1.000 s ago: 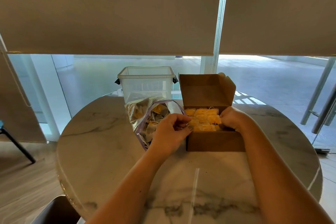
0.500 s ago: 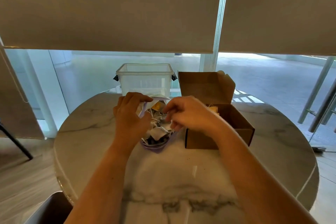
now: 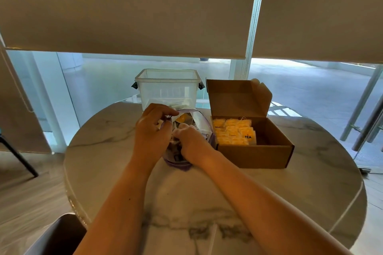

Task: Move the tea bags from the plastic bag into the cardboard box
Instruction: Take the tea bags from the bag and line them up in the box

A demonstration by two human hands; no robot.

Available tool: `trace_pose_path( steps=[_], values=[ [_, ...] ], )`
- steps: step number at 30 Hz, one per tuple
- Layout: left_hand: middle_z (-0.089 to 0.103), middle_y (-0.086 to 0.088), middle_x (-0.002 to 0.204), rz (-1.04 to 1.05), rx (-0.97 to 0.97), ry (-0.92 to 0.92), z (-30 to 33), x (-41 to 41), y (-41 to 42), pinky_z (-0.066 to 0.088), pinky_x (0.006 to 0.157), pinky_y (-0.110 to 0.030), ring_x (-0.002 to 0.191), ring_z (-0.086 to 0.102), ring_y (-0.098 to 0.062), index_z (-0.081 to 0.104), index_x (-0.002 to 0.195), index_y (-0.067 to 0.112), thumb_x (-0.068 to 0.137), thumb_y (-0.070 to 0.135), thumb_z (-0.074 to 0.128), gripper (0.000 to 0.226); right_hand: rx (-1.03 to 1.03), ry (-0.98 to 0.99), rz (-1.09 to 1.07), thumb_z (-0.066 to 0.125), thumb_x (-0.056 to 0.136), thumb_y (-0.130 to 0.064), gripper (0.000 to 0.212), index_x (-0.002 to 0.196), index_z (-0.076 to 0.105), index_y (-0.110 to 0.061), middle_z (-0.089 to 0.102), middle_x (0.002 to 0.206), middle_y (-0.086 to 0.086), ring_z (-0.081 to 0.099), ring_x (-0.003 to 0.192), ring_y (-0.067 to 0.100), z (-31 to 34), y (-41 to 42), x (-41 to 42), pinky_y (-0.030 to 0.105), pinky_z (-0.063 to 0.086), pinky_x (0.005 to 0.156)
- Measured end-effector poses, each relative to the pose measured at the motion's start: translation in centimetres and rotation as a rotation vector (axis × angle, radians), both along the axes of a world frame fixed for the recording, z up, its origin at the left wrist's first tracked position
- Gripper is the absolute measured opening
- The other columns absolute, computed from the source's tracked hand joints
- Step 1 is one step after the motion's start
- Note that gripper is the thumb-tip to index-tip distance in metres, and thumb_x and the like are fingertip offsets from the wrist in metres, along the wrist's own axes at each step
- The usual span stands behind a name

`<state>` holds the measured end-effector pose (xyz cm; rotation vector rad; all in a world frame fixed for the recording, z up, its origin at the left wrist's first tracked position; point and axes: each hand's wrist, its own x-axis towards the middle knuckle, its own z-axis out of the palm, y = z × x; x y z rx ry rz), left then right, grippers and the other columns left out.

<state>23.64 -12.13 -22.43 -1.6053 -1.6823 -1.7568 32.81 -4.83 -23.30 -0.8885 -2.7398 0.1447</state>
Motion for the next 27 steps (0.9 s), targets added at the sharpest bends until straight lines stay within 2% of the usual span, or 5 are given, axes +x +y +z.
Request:
trace_pose_path(
  steps=[11,14,17,22,27],
  values=[
    [0.053,0.014,0.092,-0.016,0.038,-0.031,-0.2,0.1,0.4,0.041,0.076,-0.005,0.088,0.053,0.009,0.068,0.093,0.012,0.078,-0.013,0.056,0.031,-0.024,0.554,-0.041,0.055,0.084,0.007,0.027,0.105,0.067,-0.004,0.058,0.109,0.013,0.058,0.097,0.023,2.6,0.2,1.6,0.027,0.049,0.083],
    [0.055,0.007,0.098,-0.021,0.077,0.008,-0.3,0.3,0.6,0.039,0.081,-0.004,0.094,0.05,0.013,0.068,0.098,0.011,0.083,-0.005,0.056,0.025,-0.07,0.528,-0.022,0.058,0.082,0.009,0.029,0.105,0.068,-0.004,0.06,0.107,0.012,0.058,0.095,0.022,2.7,0.1,2.3,0.021,0.049,0.078],
    [0.056,0.005,0.101,-0.056,0.098,-0.004,-0.4,0.3,0.7,0.04,0.083,-0.008,0.096,0.052,0.005,0.066,0.097,0.017,0.087,0.013,0.052,0.018,-0.306,0.59,-0.019,0.062,0.082,0.004,0.025,0.104,0.069,-0.008,0.064,0.096,-0.001,0.058,0.087,0.01,4.3,-0.2,3.7,0.004,0.043,0.067],
    [0.058,0.004,0.093,-0.154,0.161,-0.049,0.3,1.9,-0.1,0.041,0.077,-0.007,0.091,0.054,0.004,0.062,0.096,0.011,0.091,0.008,0.046,0.017,-0.971,0.959,0.108,0.056,0.085,0.007,0.022,0.098,0.067,-0.007,0.068,0.085,0.003,0.064,0.071,0.008,5.8,-0.2,6.9,0.017,0.052,0.062],
    [0.059,0.009,0.111,-0.423,-0.036,-0.257,0.7,4.8,0.0,0.047,0.08,-0.01,0.099,0.059,0.004,0.042,0.129,0.024,0.094,0.039,0.048,0.039,-1.247,1.119,0.16,0.047,0.088,0.006,0.027,0.093,0.067,-0.011,0.072,0.079,0.003,0.067,0.069,0.012,5.7,0.5,8.8,0.023,0.053,0.067]
  ],
)
